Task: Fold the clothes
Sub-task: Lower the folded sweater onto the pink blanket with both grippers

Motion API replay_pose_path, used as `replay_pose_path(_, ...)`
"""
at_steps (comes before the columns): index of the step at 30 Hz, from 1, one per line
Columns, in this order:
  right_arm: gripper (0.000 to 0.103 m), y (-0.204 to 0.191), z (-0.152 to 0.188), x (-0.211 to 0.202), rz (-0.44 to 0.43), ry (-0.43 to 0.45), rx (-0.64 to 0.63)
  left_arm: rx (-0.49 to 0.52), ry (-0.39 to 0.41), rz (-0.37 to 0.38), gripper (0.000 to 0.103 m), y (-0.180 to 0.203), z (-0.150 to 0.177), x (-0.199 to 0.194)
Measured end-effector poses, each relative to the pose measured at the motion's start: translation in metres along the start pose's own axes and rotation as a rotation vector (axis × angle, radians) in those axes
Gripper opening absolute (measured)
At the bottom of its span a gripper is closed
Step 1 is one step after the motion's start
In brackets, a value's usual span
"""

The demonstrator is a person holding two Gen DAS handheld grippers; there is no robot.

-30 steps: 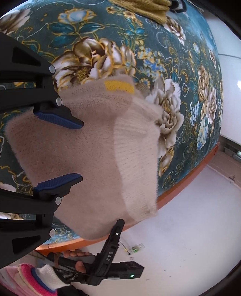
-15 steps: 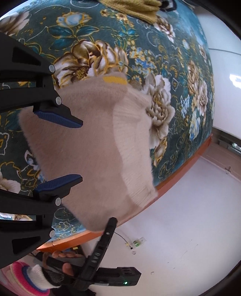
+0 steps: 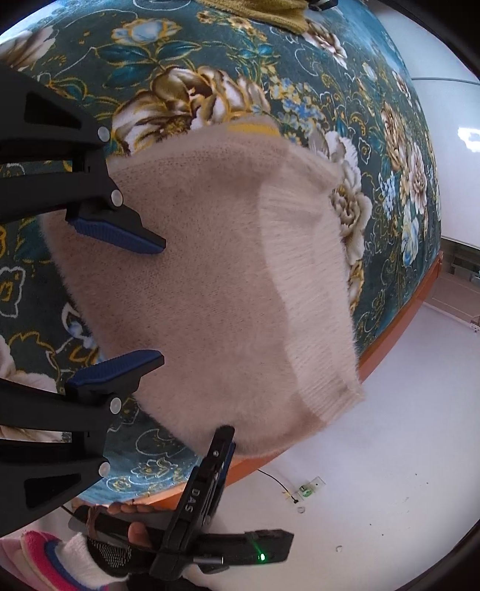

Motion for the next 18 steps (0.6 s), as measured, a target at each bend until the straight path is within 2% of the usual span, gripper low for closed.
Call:
replay_pose_path(9,0.048,-0.015,0.007,-0.022,0.016,0.042,0.054,-0.061,0.108,0.020,0.059,-0.032,0.012,-0.036)
replay_pose_path(14,0.051,-0.035,0.030,-0.031,-0.012,0.020,0.113,-0.072,0.104,0.015,0.068,-0.049,0.028,-0.042)
replay_pose_path(18,0.053,-0.053,0.050,-0.028,-0.013,-0.013,0.114,-0.103,0.089,0.016,0.073,-0.059,0.036,-0.038)
Point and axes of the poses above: each gripper's, at about its wrist camera, not at the fingertips, and x roughly the way its jaws point, y to its right, z to its underside, the point moved 9 cm from there along x, roughly the way its jaws point, and after that the axes turned 1 degree about -x, right-handed, at the moved point
